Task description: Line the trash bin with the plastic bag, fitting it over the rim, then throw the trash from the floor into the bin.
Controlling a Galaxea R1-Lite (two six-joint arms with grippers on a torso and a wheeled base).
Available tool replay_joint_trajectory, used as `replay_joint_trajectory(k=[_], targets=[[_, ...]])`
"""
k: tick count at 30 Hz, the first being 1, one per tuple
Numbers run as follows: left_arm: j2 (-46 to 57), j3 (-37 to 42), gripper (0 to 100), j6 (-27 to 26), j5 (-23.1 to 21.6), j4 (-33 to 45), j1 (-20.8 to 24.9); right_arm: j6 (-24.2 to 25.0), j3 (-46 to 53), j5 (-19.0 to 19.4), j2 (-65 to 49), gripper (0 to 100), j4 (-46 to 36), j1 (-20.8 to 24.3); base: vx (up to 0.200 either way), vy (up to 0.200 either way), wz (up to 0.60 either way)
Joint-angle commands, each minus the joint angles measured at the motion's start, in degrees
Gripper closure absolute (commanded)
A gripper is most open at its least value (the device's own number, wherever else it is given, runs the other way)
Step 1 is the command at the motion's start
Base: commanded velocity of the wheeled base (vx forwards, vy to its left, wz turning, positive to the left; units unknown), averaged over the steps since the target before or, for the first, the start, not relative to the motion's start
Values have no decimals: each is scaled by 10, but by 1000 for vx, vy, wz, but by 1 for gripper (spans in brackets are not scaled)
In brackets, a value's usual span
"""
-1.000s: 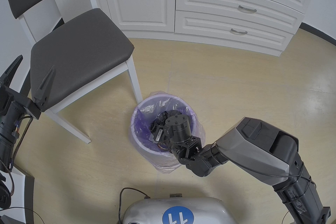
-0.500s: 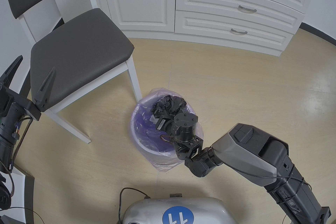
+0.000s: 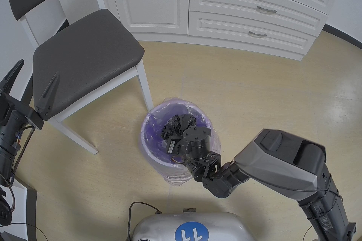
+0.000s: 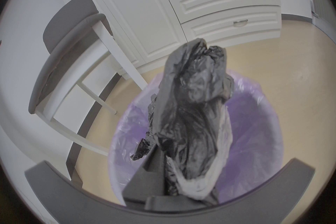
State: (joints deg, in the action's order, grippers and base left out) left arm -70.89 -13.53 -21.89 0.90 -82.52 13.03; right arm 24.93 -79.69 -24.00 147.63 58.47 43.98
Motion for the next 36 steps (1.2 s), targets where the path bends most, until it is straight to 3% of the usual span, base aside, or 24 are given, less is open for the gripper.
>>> replay_joint_trajectory(k=[1, 5, 14, 24, 33, 36], targets=[[1, 0, 0, 0, 0, 0, 0, -2, 16, -2, -58, 100, -9, 3, 0, 0, 0], [1, 0, 0, 0, 1, 0, 0, -2, 28, -3, -86, 100, -19, 1, 0, 0, 0], [-3, 7, 0, -9, 0, 0, 0, 6, 74, 0, -148, 100, -125, 23, 0, 0, 0], [-2, 12, 0, -20, 0, 0, 1, 80, -52, -2, 5, 100, -120, 20, 0, 0, 0], [-4, 12, 0, -20, 0, 0, 1, 159, -66, 5, -1, 100, -73, 26, 0, 0, 0], [-1, 13, 0, -20, 0, 0, 1, 158, -67, 5, -3, 100, -71, 20, 0, 0, 0]])
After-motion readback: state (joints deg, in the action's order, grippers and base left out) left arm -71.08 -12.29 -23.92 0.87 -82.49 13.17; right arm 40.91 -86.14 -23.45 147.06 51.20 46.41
